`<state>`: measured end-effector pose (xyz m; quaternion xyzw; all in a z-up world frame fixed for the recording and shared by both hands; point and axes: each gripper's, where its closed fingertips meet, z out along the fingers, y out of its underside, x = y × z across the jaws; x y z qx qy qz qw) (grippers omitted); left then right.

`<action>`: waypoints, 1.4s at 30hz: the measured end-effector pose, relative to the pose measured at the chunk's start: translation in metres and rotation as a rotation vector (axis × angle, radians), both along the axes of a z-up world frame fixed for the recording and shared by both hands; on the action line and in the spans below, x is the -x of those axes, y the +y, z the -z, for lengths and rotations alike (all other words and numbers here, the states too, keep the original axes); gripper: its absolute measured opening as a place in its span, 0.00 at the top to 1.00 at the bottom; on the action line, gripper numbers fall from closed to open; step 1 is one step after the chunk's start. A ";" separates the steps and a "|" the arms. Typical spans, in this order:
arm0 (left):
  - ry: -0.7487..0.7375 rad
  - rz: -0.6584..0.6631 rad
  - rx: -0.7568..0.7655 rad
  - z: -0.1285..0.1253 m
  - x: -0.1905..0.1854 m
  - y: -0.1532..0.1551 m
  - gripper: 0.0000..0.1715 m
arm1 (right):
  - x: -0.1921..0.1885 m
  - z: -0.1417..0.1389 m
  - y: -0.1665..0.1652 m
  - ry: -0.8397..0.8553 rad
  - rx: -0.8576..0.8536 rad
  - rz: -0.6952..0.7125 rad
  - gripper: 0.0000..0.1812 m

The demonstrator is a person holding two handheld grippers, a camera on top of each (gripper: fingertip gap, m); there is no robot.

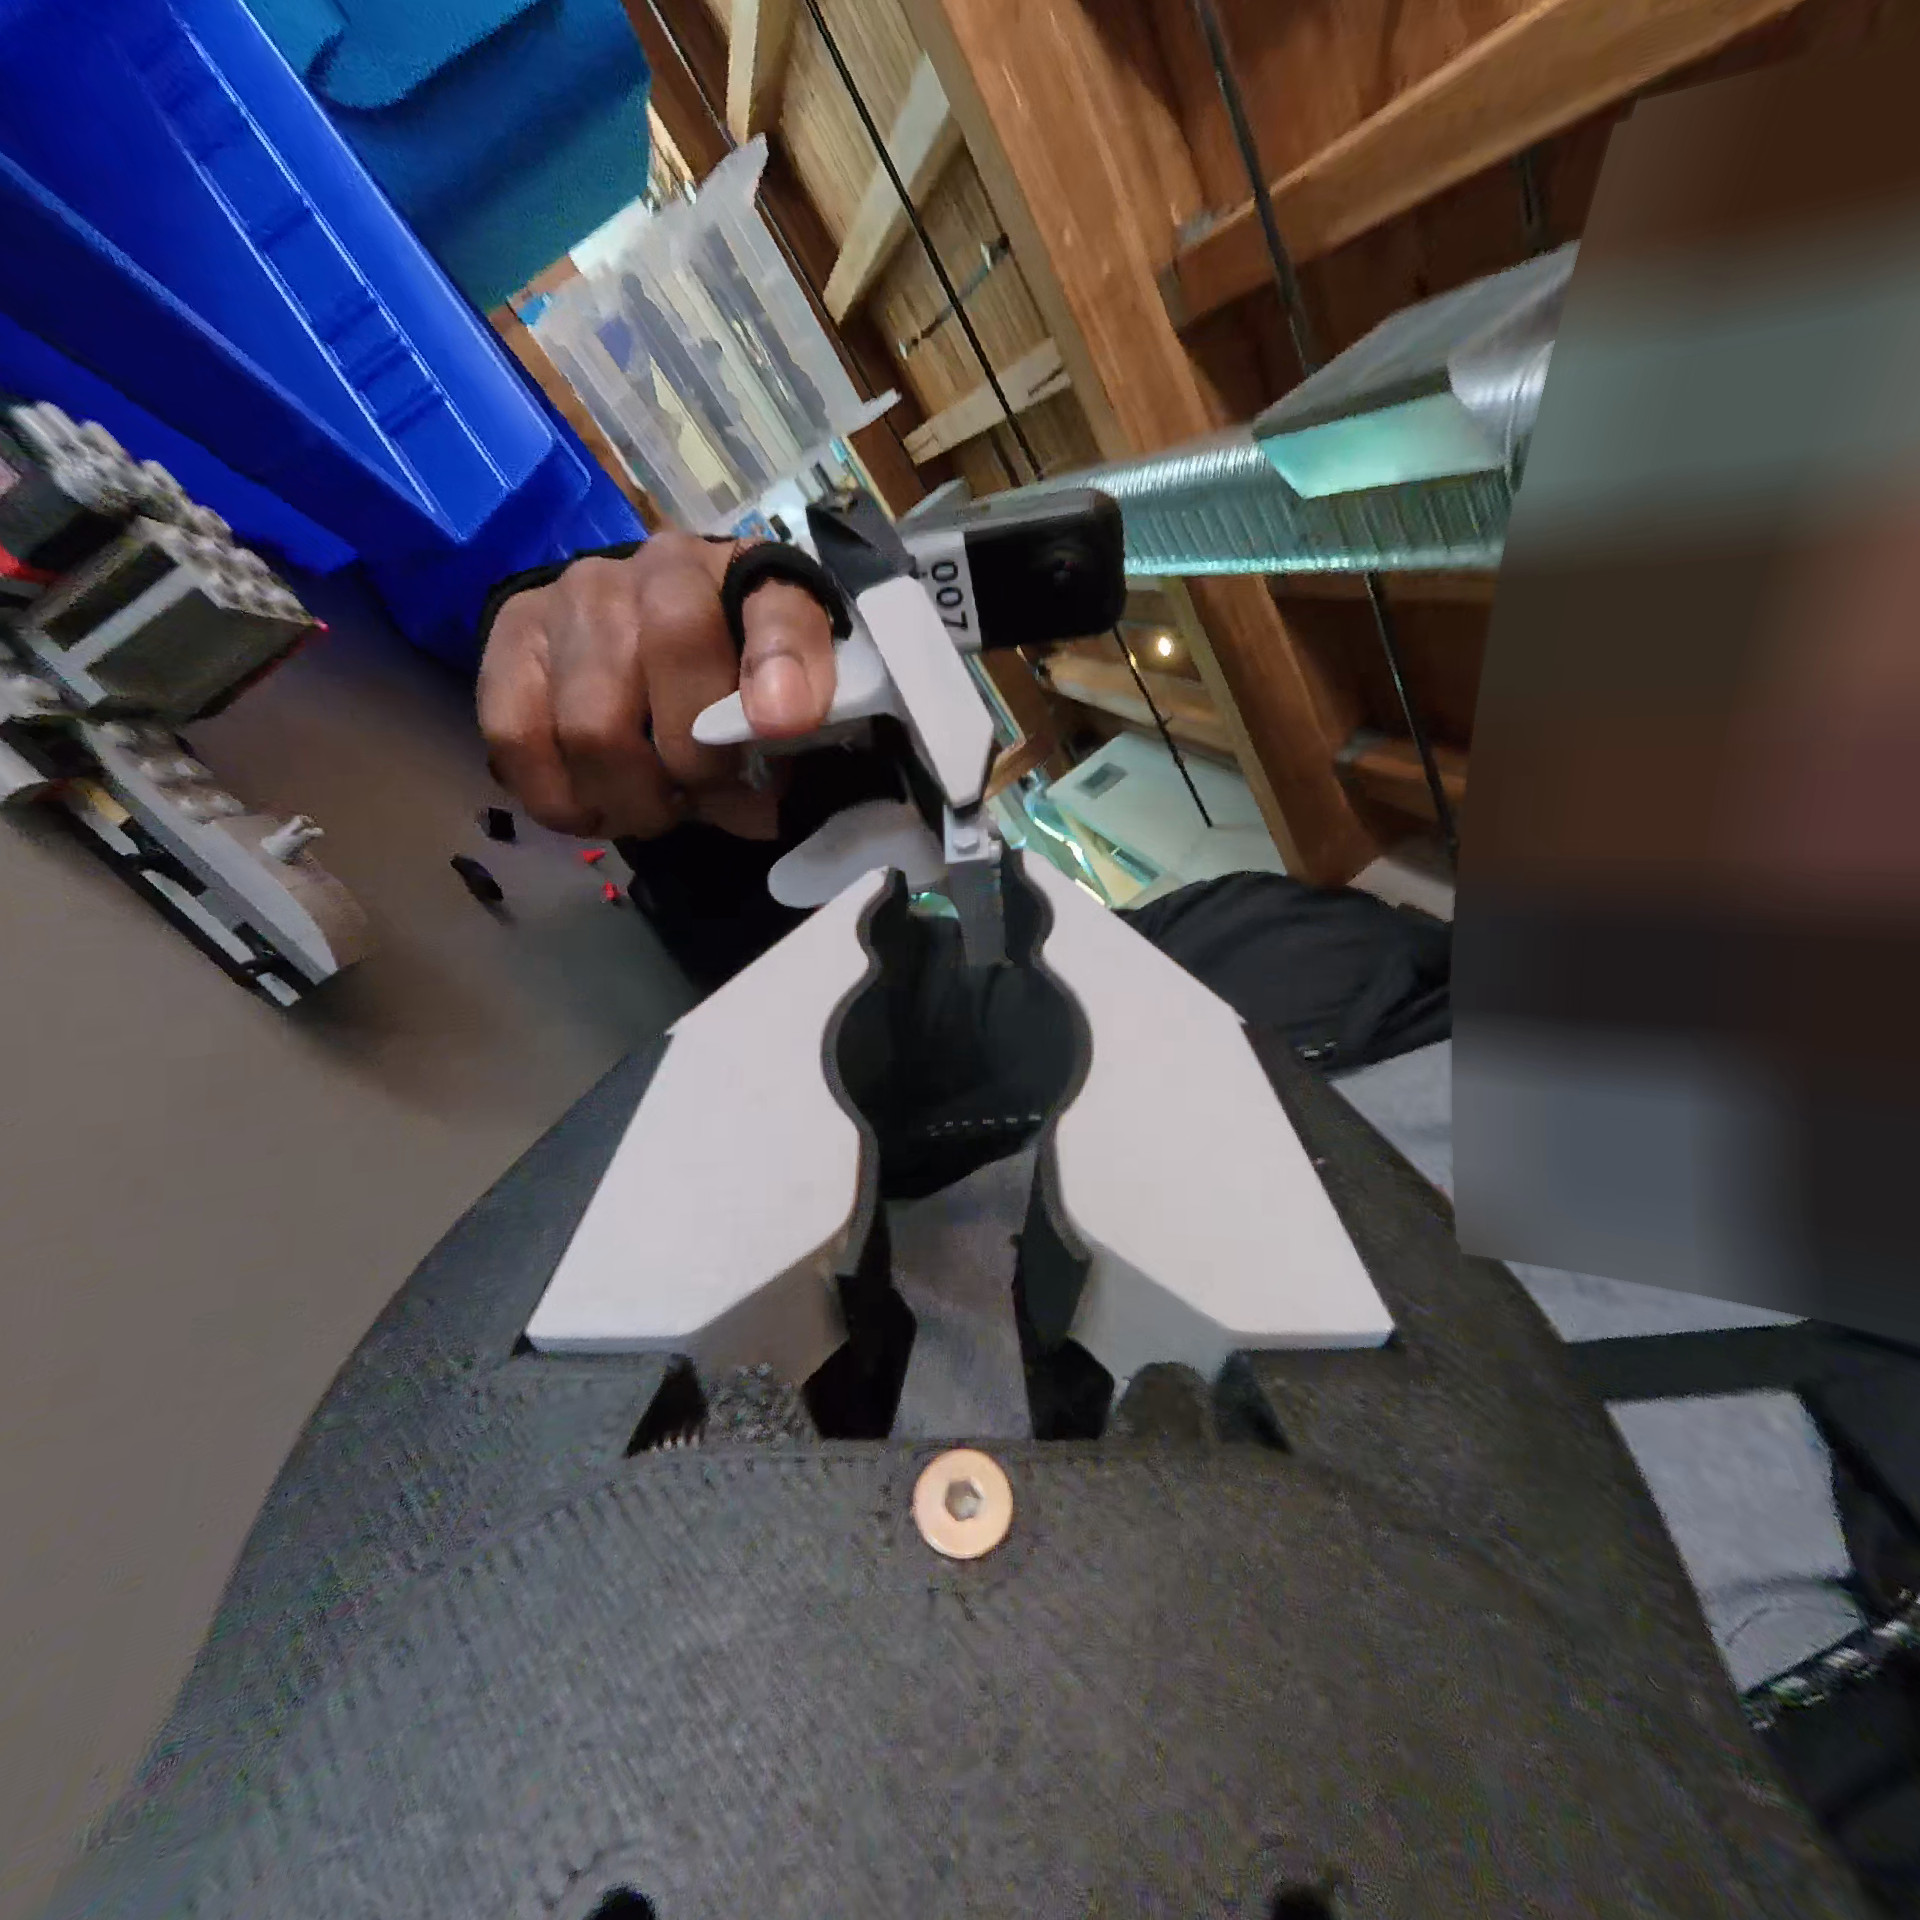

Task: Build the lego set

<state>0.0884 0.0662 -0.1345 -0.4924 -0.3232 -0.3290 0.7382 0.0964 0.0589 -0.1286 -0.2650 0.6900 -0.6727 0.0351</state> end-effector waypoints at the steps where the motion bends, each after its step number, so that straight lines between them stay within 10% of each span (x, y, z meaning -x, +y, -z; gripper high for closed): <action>1: -0.008 -0.007 -0.016 -0.002 0.002 -0.002 0.88 | 0.003 -0.002 0.000 0.007 0.016 0.016 0.81; 42: -0.008 -0.053 0.065 0.003 0.005 0.007 0.94 | 0.005 0.013 -0.008 0.058 -0.023 0.066 0.76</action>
